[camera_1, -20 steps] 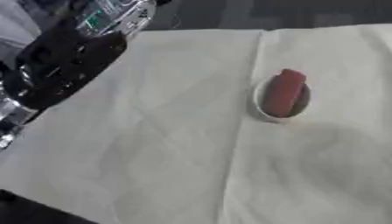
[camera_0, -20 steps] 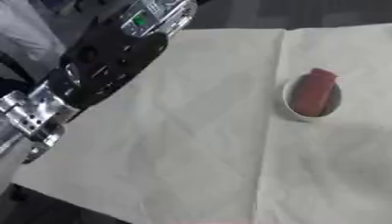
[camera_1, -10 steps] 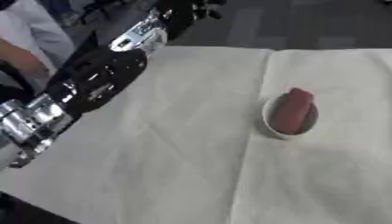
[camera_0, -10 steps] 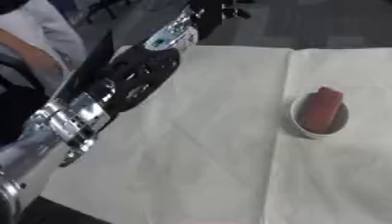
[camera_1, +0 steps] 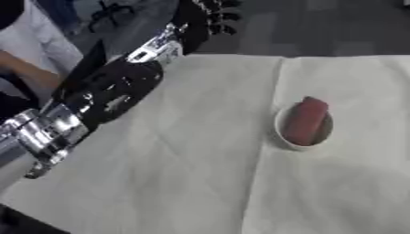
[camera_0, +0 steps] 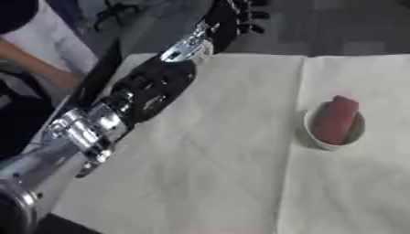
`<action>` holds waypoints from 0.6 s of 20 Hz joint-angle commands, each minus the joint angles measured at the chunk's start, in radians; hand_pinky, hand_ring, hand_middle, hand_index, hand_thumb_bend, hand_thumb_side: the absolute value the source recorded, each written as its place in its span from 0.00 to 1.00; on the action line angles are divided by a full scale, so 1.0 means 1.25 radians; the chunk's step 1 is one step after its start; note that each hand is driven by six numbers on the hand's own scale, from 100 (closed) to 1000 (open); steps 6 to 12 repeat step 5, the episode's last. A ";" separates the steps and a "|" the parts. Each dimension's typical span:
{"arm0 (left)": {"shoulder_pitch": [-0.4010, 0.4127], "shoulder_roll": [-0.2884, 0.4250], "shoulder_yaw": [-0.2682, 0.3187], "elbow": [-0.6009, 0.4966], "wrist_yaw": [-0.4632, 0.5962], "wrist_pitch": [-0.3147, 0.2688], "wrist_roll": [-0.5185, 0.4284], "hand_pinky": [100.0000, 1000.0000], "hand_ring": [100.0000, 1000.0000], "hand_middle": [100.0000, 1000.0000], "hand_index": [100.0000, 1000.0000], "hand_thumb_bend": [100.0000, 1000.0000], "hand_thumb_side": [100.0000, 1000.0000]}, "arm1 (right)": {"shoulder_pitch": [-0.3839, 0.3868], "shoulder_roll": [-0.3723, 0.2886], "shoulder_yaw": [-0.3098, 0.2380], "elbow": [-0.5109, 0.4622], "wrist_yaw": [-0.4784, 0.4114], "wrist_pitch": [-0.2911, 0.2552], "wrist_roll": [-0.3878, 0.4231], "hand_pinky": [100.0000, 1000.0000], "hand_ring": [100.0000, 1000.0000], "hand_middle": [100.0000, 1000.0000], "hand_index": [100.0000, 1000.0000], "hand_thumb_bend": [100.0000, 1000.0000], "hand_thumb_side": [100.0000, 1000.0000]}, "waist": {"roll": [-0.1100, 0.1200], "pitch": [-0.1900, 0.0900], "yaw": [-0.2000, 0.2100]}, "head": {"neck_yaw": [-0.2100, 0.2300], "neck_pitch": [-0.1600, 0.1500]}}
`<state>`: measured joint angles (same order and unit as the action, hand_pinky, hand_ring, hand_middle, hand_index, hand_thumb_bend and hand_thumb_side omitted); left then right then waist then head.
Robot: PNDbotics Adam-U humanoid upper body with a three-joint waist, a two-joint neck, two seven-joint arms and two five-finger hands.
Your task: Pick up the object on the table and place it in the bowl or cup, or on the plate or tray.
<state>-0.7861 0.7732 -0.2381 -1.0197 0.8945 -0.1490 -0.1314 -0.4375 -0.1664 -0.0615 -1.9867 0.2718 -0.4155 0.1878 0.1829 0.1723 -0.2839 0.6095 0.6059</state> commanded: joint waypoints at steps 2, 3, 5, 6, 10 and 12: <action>-0.011 0.015 0.013 -0.003 -0.001 -0.002 0.000 0.55 0.73 0.74 0.86 0.06 1.00 | -0.011 -0.002 0.001 -0.011 -0.006 -0.001 0.004 0.06 0.22 0.39 0.68 0.00 0.53 | -0.004 -0.012 -0.002 | 0.016 -0.009; -0.011 0.015 0.013 -0.003 -0.002 -0.003 0.000 0.55 0.73 0.74 0.86 0.06 1.00 | -0.011 -0.002 0.001 -0.011 -0.006 -0.001 0.004 0.06 0.22 0.39 0.68 0.00 0.53 | -0.004 -0.012 -0.003 | 0.017 -0.007; -0.011 0.016 0.014 -0.004 -0.003 -0.004 0.000 0.55 0.73 0.74 0.86 0.06 1.00 | -0.012 -0.003 0.001 -0.011 -0.006 -0.001 0.005 0.06 0.22 0.39 0.68 0.00 0.53 | -0.004 -0.010 -0.005 | 0.022 -0.005; -0.011 0.016 0.014 -0.004 -0.003 -0.004 0.000 0.55 0.73 0.74 0.86 0.06 1.00 | -0.012 -0.003 0.001 -0.011 -0.006 -0.001 0.005 0.06 0.22 0.39 0.68 0.00 0.53 | -0.004 -0.010 -0.005 | 0.022 -0.005; -0.011 0.016 0.014 -0.004 -0.003 -0.004 0.000 0.55 0.73 0.74 0.86 0.06 1.00 | -0.012 -0.003 0.001 -0.011 -0.006 -0.001 0.005 0.06 0.22 0.39 0.68 0.00 0.53 | -0.004 -0.010 -0.005 | 0.022 -0.005; -0.011 0.016 0.014 -0.004 -0.003 -0.004 0.000 0.55 0.73 0.74 0.86 0.06 1.00 | -0.012 -0.003 0.001 -0.011 -0.006 -0.001 0.005 0.06 0.22 0.39 0.68 0.00 0.53 | -0.004 -0.010 -0.005 | 0.022 -0.005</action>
